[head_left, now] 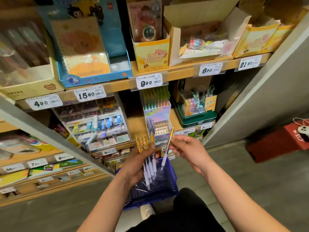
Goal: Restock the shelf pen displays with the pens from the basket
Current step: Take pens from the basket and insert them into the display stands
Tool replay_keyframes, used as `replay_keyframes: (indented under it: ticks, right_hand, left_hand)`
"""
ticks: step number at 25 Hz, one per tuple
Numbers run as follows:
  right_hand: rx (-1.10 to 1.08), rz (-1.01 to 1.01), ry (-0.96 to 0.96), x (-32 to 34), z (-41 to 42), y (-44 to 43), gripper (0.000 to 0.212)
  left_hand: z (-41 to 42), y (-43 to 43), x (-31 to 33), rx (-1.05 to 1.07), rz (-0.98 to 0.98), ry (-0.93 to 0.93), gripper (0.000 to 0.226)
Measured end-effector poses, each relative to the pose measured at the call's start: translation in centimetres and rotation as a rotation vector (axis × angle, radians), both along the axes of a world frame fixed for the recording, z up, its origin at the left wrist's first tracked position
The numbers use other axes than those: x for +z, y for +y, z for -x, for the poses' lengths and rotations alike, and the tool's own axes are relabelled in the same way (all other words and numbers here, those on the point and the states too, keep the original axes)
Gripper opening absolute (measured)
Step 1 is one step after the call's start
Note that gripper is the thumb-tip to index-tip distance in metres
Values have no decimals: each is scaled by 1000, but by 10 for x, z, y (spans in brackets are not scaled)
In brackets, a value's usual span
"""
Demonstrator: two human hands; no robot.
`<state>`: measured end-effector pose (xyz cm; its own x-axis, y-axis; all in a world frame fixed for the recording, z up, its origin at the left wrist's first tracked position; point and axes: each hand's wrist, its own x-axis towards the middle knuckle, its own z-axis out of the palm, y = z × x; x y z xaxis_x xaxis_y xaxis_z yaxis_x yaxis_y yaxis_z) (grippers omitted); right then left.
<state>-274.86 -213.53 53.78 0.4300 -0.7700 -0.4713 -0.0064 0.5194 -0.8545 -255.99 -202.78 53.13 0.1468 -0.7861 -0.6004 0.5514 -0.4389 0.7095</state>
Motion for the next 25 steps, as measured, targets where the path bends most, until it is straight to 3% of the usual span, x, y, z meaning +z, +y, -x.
replay_keyframes:
  ticks: [9, 15, 20, 25]
  right_hand:
    - [-23, 90, 83, -32, -26, -74, 8]
    - [-102, 410, 495, -67, -56, -128, 8]
    - [-68, 592, 511, -100, -83, -142, 7]
    - [-22, 687, 478, -122, -95, -147, 6]
  left_hand:
    - [-13, -42, -10, 126, -70, -1, 44]
    - [-7, -66, -16, 247, -94, 77, 42]
    - [-9, -74, -23, 301, -107, 75, 36]
    - [-14, -72, -25, 312, -111, 51, 58]
